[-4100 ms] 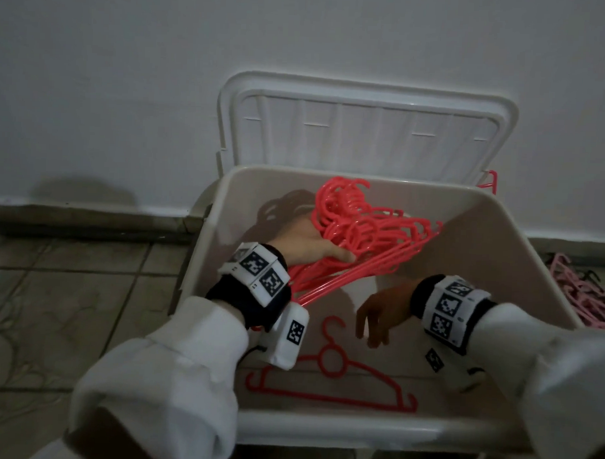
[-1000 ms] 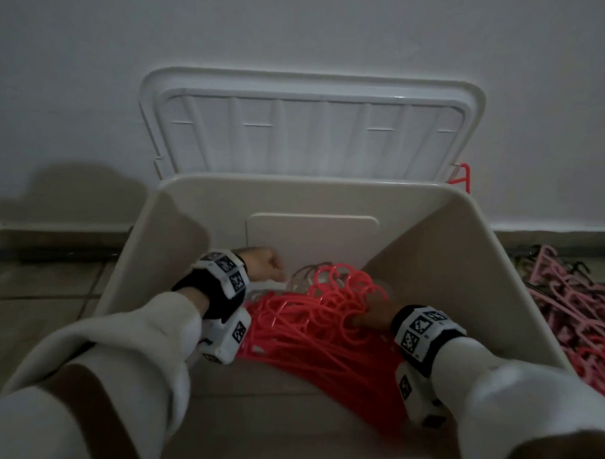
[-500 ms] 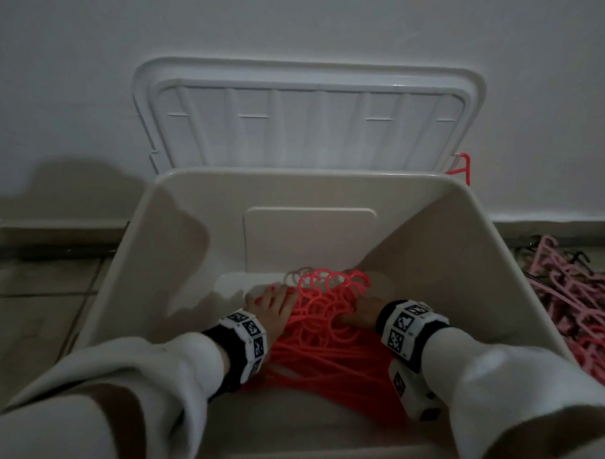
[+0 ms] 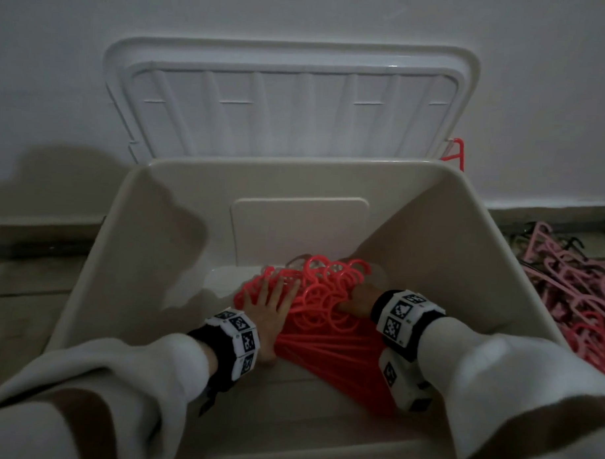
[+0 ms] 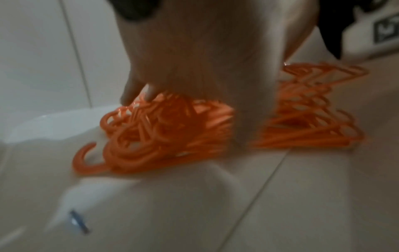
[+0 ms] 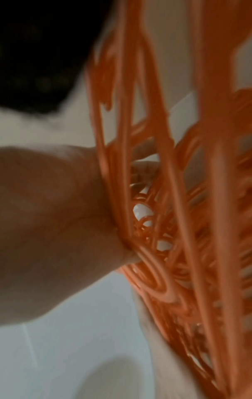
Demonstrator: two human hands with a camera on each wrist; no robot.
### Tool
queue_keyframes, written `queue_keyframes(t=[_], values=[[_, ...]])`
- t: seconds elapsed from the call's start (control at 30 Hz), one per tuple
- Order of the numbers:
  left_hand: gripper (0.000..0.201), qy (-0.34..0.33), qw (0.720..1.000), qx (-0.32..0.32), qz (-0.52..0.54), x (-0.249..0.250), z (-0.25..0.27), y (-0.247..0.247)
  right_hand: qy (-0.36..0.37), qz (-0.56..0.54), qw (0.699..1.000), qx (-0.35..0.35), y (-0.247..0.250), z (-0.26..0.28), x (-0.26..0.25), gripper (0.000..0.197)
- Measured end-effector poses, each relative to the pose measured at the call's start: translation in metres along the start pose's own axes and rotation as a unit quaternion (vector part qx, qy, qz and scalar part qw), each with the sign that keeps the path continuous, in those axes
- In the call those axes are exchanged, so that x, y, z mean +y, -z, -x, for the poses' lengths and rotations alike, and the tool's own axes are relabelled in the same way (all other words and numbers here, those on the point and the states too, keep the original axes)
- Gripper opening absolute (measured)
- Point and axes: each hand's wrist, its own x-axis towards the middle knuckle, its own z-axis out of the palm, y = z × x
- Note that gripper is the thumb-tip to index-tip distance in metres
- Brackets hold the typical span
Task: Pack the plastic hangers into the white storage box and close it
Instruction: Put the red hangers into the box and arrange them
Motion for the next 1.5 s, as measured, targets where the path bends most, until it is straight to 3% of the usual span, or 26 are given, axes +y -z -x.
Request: queue_keyframes(t=[0.13,0.3,0.5,0.57,0.67,0.77,0.87,0.93,0.97,1.03,1.07,1.13,1.2,1.27,1.33,1.4,1.5], values=[[0.131,-0.007,0.998,-0.006,-0.059,-0.001,-0.004,0.0,-0.003,-0.013,1.0,-0.008,0.0,-0.004,0.002,0.05],[0.104,-0.024,0.997,0.035,-0.067,-0.002,-0.011,0.011,-0.008,-0.028,1.0,0.004,-0.003,-0.01,0.002,0.046],[0.075,-0.039,0.991,0.116,-0.056,-0.015,-0.031,0.02,0.001,-0.015,0.997,0.075,-0.004,-0.015,0.007,0.068],[0.075,-0.044,0.991,0.122,-0.024,-0.013,-0.037,0.021,-0.015,-0.095,0.99,0.101,-0.002,-0.017,0.01,0.07],[0.081,-0.031,0.992,0.122,0.014,-0.004,-0.045,0.027,-0.016,-0.257,0.958,0.126,0.003,-0.013,0.013,0.052],[0.083,0.03,0.989,0.13,0.061,0.005,-0.045,0.034,-0.019,-0.254,0.963,0.084,0.014,-0.001,0.013,0.048],[0.078,0.107,0.971,0.209,0.053,0.014,-0.037,0.039,-0.026,-0.086,0.996,-0.029,0.019,0.013,0.004,0.074],[0.076,0.178,0.951,0.232,0.101,0.013,-0.032,0.043,-0.05,0.02,0.997,-0.059,0.015,0.017,-0.001,0.102],[0.078,0.218,0.94,0.209,0.155,0.009,-0.032,0.042,-0.059,0.046,0.995,-0.061,0.013,0.017,-0.002,0.11],[0.072,0.262,0.908,0.1,0.31,0.001,-0.028,0.044,-0.065,0.083,0.992,-0.069,0.009,0.016,-0.005,0.113],[0.055,0.263,0.871,0.04,0.413,-0.003,-0.026,0.043,-0.069,0.096,0.991,-0.067,0.008,0.015,-0.006,0.113],[0.026,0.267,0.752,-0.09,0.595,-0.002,-0.02,0.039,-0.073,0.097,0.992,-0.043,0.005,0.008,-0.003,0.118],[0.021,0.253,0.701,-0.15,0.65,0.001,-0.018,0.038,-0.084,0.083,0.993,-0.019,0.003,-0.001,0.001,0.13],[0.027,0.224,0.688,-0.16,0.672,0.005,-0.023,0.035,-0.092,0.054,0.994,-0.007,0.002,-0.005,0.004,0.135],[0.006,0.209,0.652,-0.127,0.718,0.006,-0.027,0.038,-0.092,0.033,0.995,-0.002,0.003,-0.002,0.002,0.137],[0.026,0.188,0.621,-0.108,0.753,0.006,-0.029,0.038,-0.093,0.024,0.995,-0.006,0.002,-0.001,-0.001,0.141],[0.02,0.14,0.638,-0.13,0.746,0.013,-0.028,0.04,-0.109,0.019,0.994,-0.017,0.002,-0.003,0.002,0.137]])
